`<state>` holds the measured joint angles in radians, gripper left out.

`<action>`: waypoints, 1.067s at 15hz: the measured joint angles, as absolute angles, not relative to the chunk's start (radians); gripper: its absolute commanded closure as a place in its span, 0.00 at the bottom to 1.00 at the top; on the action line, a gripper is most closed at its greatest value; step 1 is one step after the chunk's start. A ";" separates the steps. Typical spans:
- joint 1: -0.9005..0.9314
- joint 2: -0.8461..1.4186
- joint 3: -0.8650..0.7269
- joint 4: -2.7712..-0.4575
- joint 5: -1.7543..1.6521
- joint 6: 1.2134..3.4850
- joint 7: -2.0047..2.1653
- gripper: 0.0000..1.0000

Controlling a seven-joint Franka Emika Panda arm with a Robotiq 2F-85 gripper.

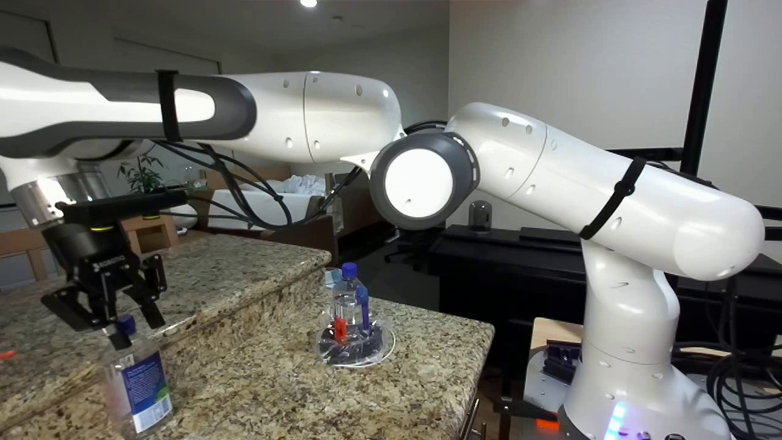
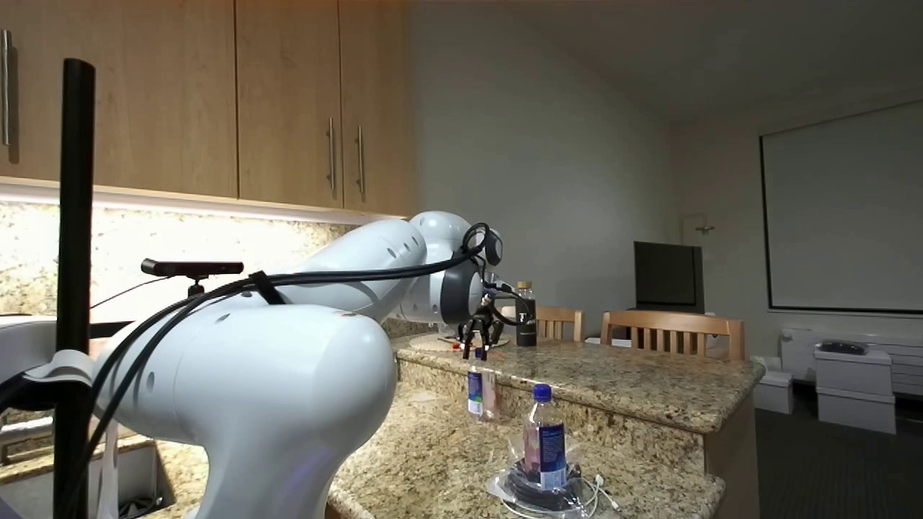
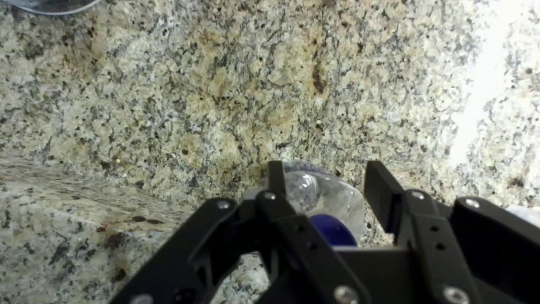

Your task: Put the full water bottle in between the tape and the empty one on the top part of the counter

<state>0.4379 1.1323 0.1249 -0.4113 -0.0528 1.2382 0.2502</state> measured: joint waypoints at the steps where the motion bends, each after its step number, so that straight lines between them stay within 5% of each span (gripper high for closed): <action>1: 0.440 1.140 0.124 -0.394 -0.051 1.226 0.250 0.84; 6: 0.443 1.142 0.126 -0.397 -0.051 1.226 0.250 0.97; 7: 0.444 1.142 0.126 -0.398 -0.051 1.226 0.250 0.70; 9: 0.444 1.142 0.126 -0.398 -0.051 1.226 0.250 0.64; 16: 0.448 1.142 0.126 -0.398 -0.051 1.229 0.250 0.21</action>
<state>0.4476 1.1417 0.1256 -0.3980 -0.0510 1.2287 0.2502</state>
